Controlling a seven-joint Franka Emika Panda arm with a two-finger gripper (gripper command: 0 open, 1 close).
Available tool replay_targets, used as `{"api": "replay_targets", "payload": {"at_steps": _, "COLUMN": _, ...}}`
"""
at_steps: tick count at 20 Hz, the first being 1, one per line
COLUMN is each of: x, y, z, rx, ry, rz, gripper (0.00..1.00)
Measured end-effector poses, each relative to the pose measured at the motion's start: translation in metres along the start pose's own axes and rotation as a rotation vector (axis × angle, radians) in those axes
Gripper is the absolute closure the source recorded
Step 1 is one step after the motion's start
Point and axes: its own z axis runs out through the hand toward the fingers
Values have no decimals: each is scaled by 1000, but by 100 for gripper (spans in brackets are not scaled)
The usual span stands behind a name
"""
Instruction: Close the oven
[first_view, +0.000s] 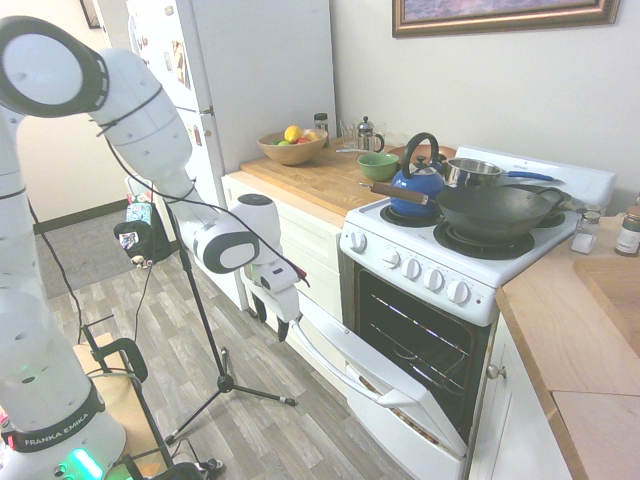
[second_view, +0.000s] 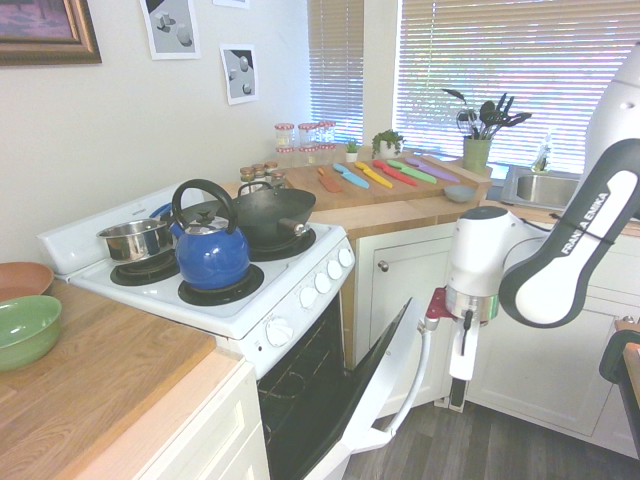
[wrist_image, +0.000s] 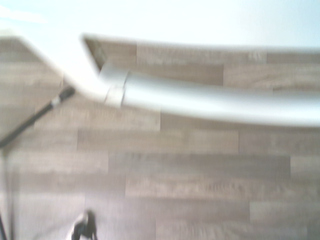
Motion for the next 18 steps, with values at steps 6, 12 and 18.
{"api": "replay_targets", "payload": {"at_steps": 6, "x": 57, "y": -19, "z": 17, "rx": 31, "ry": 36, "rz": 39, "gripper": 0}}
{"api": "replay_targets", "payload": {"at_steps": 12, "x": 90, "y": -17, "z": 46, "rx": 9, "ry": 34, "rz": 71, "gripper": 0}}
{"api": "replay_targets", "payload": {"at_steps": 18, "x": 99, "y": -9, "z": 58, "rx": -12, "ry": 21, "rz": 78, "gripper": 0}}
